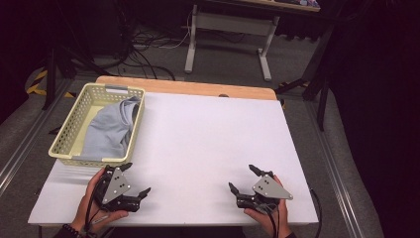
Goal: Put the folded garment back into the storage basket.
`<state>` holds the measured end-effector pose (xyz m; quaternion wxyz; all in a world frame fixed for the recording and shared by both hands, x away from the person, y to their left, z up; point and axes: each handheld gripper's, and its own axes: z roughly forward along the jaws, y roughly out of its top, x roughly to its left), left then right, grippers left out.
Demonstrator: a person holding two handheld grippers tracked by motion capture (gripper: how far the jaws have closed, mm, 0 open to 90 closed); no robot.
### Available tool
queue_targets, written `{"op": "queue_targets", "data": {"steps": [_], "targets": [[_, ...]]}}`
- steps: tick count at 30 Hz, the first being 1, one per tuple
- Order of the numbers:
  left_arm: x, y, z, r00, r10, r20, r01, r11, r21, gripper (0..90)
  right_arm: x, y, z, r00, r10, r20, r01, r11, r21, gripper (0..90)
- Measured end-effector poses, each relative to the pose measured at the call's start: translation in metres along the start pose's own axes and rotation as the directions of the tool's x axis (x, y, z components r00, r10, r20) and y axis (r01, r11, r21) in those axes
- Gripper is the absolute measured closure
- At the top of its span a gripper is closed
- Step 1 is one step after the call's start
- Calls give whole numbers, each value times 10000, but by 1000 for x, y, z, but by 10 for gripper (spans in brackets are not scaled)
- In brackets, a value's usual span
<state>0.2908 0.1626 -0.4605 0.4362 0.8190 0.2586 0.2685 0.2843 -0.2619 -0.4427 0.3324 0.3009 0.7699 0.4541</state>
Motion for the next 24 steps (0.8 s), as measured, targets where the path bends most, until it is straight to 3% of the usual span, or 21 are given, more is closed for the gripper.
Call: {"op": "queue_targets", "data": {"steps": [18,24], "targets": [[1,-1,3,9998,-57,175,55,9999,103,78,0,0,3,9999,0,-153,2,9999,159,137],[1,-1,6,9998,132,124,-135,9995,291,77,-2,-3,8,9995,181,-268,-170,9990,412,131]]}}
